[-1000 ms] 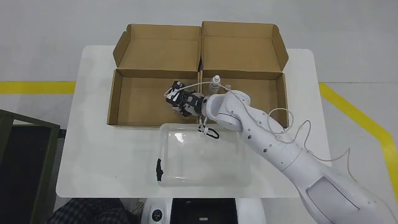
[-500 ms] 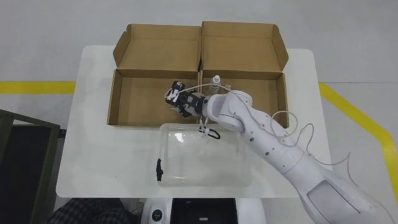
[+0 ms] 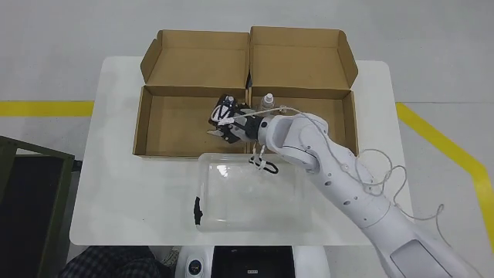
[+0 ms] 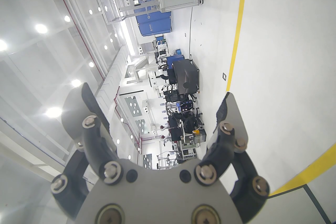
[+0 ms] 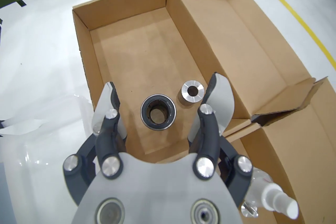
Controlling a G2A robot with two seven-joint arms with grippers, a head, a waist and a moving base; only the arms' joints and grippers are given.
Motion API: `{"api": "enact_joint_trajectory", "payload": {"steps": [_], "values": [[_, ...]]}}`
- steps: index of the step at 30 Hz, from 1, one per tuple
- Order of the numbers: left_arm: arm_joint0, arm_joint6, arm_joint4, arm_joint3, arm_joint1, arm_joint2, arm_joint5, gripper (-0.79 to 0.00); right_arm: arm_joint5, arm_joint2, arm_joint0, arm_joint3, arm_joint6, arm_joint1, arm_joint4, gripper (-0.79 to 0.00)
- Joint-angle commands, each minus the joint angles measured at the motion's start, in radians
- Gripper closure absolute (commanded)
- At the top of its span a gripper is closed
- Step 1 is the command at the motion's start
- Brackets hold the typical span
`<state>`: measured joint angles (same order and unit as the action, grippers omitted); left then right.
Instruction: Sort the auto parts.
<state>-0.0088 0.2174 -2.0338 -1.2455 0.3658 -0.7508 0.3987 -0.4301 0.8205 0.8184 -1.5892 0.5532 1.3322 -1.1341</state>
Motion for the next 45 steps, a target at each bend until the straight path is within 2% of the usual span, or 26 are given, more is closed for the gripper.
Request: {"api": "enact_joint_trajectory", "payload": {"steps": [1,8,15,21,23,45], "values": [[0.000,0.000,0.000,0.000,0.000,0.000,0.000,-0.785,-0.008,0.035,0.027,-0.036,-0.008,-0.009,0.000,-0.588],[0.000,0.000,0.000,0.000,0.000,0.000,0.000,-0.785,-0.060,0.177,0.152,-0.173,-0.053,-0.049,-0.028,-0.631],[0.000,0.000,0.000,0.000,0.000,0.000,0.000,-0.785,-0.109,0.333,0.290,-0.247,-0.147,-0.085,-0.064,-0.665],[0.000,0.000,0.000,0.000,0.000,0.000,0.000,-0.785,-0.120,0.464,0.412,-0.308,-0.259,-0.109,-0.095,-0.723],[0.000,0.000,0.000,0.000,0.000,0.000,0.000,-0.785,-0.116,0.503,0.453,-0.323,-0.296,-0.115,-0.104,-0.782],[0.000,0.000,0.000,0.000,0.000,0.000,0.000,-0.785,-0.069,0.877,0.876,-0.440,-0.550,-0.154,-0.128,-0.785]]}}
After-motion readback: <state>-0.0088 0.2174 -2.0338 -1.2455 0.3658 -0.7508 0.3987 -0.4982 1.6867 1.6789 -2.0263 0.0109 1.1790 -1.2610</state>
